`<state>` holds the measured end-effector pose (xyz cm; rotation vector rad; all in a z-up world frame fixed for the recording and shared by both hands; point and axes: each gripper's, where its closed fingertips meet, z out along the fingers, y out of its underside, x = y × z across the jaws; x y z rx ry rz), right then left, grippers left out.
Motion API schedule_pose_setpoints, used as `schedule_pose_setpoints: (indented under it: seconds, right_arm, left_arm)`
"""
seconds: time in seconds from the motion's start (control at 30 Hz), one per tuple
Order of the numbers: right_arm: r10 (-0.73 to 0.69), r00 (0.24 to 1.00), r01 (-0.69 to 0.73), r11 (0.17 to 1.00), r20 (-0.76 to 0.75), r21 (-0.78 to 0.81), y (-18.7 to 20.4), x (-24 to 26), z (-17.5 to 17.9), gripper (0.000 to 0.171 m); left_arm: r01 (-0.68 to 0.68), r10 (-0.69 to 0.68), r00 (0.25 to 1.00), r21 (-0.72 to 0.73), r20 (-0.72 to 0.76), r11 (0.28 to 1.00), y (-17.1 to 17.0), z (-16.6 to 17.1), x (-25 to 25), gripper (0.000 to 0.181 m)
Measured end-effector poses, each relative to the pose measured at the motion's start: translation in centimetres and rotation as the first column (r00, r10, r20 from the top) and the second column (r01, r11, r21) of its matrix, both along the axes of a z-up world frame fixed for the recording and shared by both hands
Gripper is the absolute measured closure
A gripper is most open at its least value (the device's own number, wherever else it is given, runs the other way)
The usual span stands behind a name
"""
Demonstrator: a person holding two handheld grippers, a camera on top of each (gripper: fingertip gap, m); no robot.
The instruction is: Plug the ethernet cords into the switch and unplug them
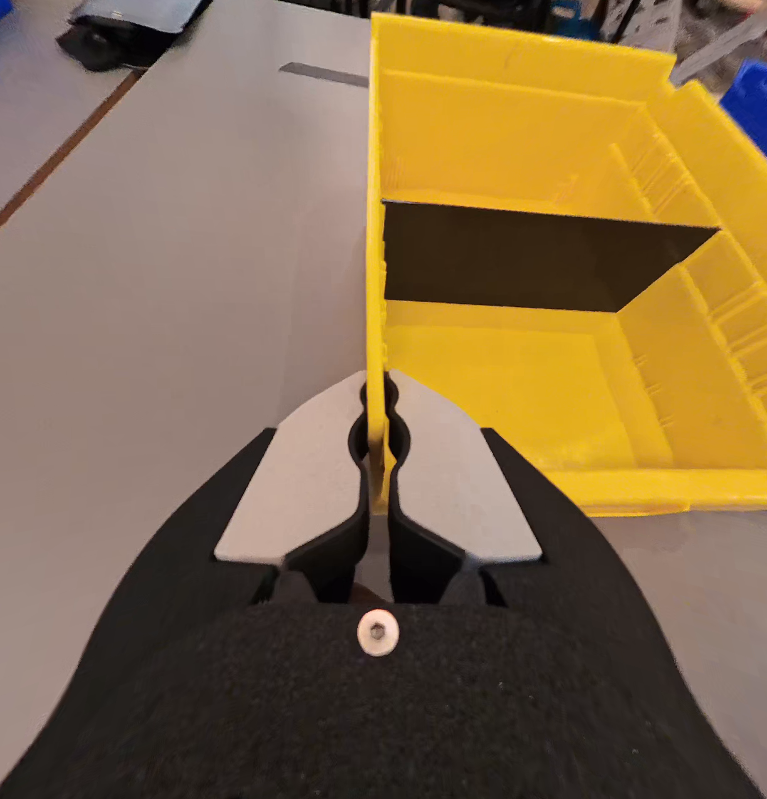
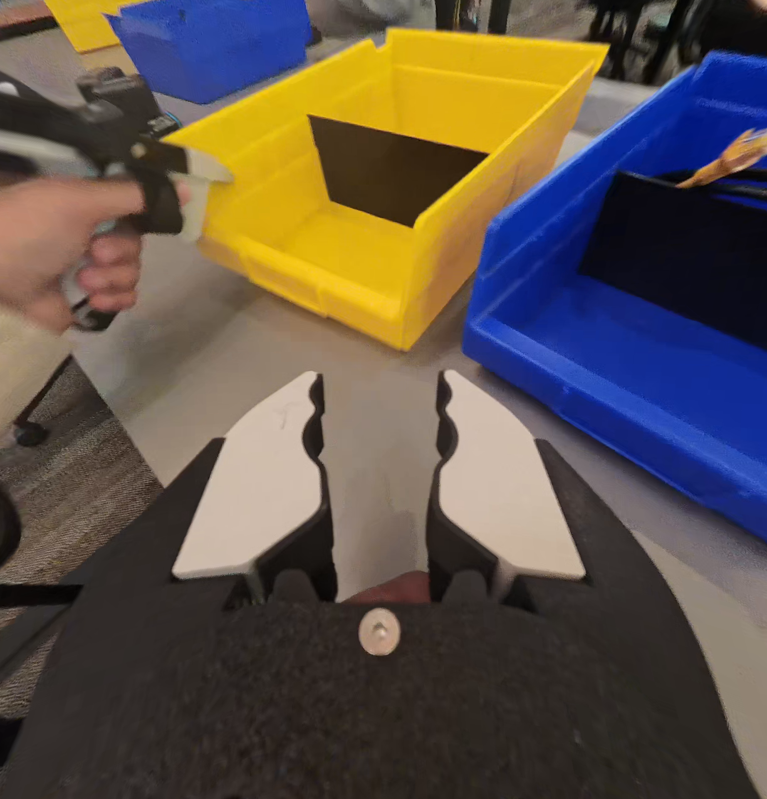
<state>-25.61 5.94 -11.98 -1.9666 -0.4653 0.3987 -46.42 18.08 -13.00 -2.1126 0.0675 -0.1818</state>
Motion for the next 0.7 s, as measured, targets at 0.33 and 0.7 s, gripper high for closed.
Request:
schedule_pose_setpoints:
  seconds: [0.33,0.7]
  right_arm:
    - [-0.182,0.979,0.181,0.983,0.093,0.017,5.8,-2.7,-0.7,0.145]
    - [-0.143,0.961,0.119,0.987,0.237,0.11,4.9,-3.4,1.0,0.16]
  left_arm:
    - [-0.048,0.048,0.998,0.001,-0.029,0.999,-6.1,0.0,-0.4,0.179]
    - [-0.08,0.119,0.973,0.2,-0.196,0.977,-8.9,5.4,-1.9,0.179]
